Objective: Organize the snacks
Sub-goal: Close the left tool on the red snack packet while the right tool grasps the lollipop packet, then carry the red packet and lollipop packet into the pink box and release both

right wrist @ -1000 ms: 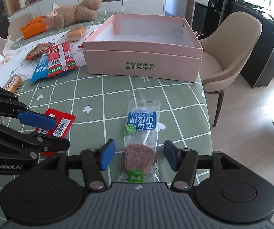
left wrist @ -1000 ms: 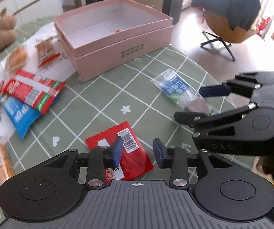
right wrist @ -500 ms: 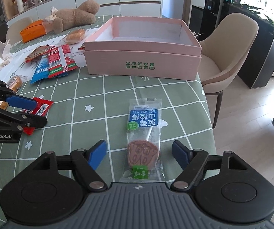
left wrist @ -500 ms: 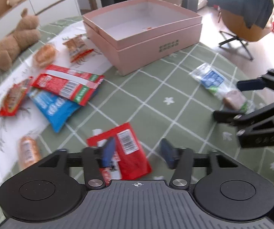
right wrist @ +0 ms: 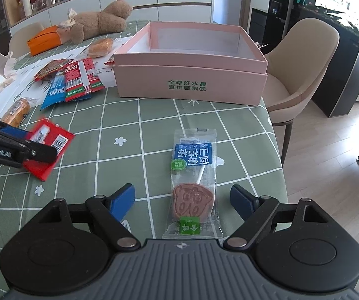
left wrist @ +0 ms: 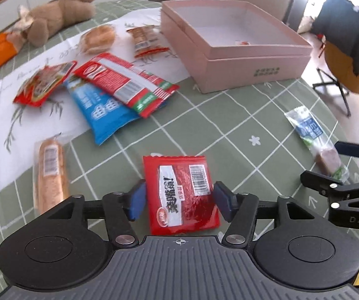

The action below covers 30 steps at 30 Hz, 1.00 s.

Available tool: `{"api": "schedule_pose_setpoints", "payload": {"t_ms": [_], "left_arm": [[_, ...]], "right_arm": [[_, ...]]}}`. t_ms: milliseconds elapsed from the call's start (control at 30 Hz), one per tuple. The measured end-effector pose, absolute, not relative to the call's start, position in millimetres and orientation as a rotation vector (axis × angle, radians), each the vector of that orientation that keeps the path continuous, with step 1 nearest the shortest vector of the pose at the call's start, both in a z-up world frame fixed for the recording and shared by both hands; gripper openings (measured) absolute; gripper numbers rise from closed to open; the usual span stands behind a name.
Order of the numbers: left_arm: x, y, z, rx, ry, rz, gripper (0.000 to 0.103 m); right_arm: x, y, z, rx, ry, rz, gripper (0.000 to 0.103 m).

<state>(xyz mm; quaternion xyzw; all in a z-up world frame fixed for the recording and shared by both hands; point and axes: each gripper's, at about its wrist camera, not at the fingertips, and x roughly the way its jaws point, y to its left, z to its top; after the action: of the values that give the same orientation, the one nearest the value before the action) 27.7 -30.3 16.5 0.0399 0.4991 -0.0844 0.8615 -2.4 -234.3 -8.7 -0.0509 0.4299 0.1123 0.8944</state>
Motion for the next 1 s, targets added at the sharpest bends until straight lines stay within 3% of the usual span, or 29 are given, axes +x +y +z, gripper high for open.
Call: {"api": "schedule_pose_setpoints", "payload": {"t_ms": [100,133,200,233,467,633,667,700,800,833,900,1000], "left_arm": [[30,-35,15,0.100,1.048,-0.179,0.069],[29,-36,15,0.102,1.049,-0.184,0.065],[25,-38,17,0.109,1.049,-0.213,0.065],[22,-40,17,0.114,1.049,-0.228,0.065],[3,-43,25,0.105,0.990,-0.286,0.059],[25,-27,102,-0.116,0.808,-0.369,0.060],[36,-25,120,-0.151,0.762,-0.387,0.062],[50,-25,138,-0.184,0.721,-0.409,0.064],[104,-31,177,-0.237,0.681,-0.460,0.065],[123,-35,182,-0.249,0.682,-0.464,0.065],[152,-44,172,-0.274,0.747,-0.478,0.065],[187,-61,130,-0.271,0.858,-0.487,0.065]], "right_arm": [[-6,-235,-8,-0.106,0.894,0.233,0.082],[-8,-235,-7,-0.109,0.890,0.236,0.080],[-13,-234,-4,-0.128,0.880,0.259,0.050],[-16,-233,-2,-0.141,0.883,0.277,0.040],[-18,-237,13,-0.148,0.888,0.288,0.035],[-7,-255,74,-0.069,0.741,0.315,0.033],[-3,-256,92,-0.076,0.689,0.323,0.015],[5,-256,112,-0.092,0.637,0.324,0.010],[41,-249,164,-0.126,0.518,0.299,0.014],[55,-248,174,-0.128,0.512,0.297,0.020],[79,-246,183,-0.122,0.522,0.276,0.046],[94,-249,168,-0.106,0.596,0.271,0.051]]}}
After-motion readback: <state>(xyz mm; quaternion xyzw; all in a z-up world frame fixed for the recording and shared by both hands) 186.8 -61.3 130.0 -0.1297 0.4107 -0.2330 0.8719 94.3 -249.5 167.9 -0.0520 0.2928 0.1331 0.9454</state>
